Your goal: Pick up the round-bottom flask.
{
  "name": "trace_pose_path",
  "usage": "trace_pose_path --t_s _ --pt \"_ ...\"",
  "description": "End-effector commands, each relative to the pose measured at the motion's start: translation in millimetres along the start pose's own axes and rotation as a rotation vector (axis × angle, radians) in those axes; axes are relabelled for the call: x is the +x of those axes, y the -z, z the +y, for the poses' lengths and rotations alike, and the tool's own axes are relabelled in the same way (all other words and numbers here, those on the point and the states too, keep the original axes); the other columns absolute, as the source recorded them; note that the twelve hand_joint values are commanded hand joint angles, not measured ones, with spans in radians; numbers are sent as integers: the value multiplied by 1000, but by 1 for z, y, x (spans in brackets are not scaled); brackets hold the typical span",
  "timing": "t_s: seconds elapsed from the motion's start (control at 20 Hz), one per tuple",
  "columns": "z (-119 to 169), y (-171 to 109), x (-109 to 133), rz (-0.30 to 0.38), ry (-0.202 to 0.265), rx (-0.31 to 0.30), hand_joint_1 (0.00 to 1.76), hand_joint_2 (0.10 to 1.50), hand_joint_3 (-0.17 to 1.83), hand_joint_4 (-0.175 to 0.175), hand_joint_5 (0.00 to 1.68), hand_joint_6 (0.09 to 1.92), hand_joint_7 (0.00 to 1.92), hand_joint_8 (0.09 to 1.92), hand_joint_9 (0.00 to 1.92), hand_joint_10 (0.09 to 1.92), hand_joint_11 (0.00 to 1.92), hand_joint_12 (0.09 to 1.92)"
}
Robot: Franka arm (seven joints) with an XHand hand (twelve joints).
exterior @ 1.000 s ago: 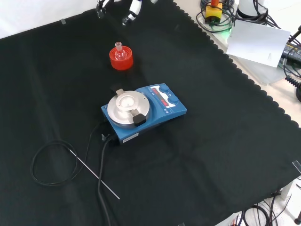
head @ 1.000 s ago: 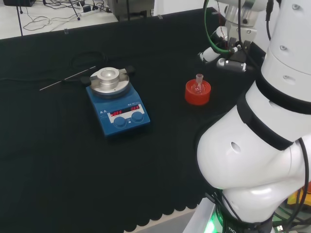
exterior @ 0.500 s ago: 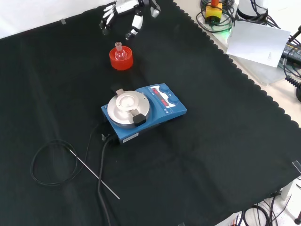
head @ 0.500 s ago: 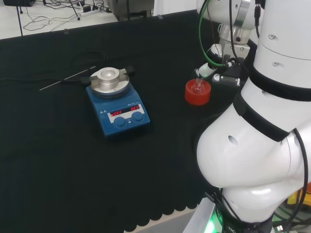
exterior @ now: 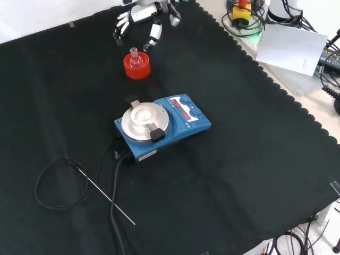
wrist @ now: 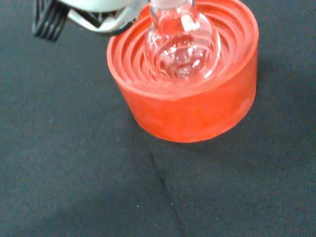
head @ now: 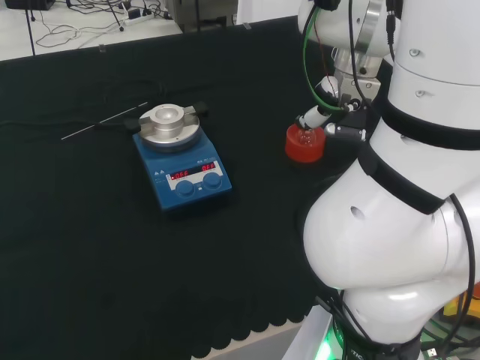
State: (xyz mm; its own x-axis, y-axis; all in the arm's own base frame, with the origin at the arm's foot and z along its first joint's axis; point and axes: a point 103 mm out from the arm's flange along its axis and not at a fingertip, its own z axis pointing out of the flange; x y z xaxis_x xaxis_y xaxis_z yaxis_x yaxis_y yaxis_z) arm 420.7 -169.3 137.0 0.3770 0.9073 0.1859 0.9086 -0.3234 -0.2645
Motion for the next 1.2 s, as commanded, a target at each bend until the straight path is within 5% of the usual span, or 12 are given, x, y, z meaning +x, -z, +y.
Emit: trace_pose_path --t_s 0.05,0.2,0.55,1.2 --pt "4 -7 2 -7 -3 -3 894 647 595 -30 616 154 147 642 346 698 0 1310" --pt "5 -15 16 -16 -8 -17 900 643 600 -32 631 164 146 642 346 697 0 1312" --pt "11 -11 -5 -16 -9 -26 924 631 610 -33 672 195 146 642 346 694 0 1317" --pt "16 -21 0 -16 -14 -30 932 610 656 -39 636 525 152 648 347 694 0 1325"
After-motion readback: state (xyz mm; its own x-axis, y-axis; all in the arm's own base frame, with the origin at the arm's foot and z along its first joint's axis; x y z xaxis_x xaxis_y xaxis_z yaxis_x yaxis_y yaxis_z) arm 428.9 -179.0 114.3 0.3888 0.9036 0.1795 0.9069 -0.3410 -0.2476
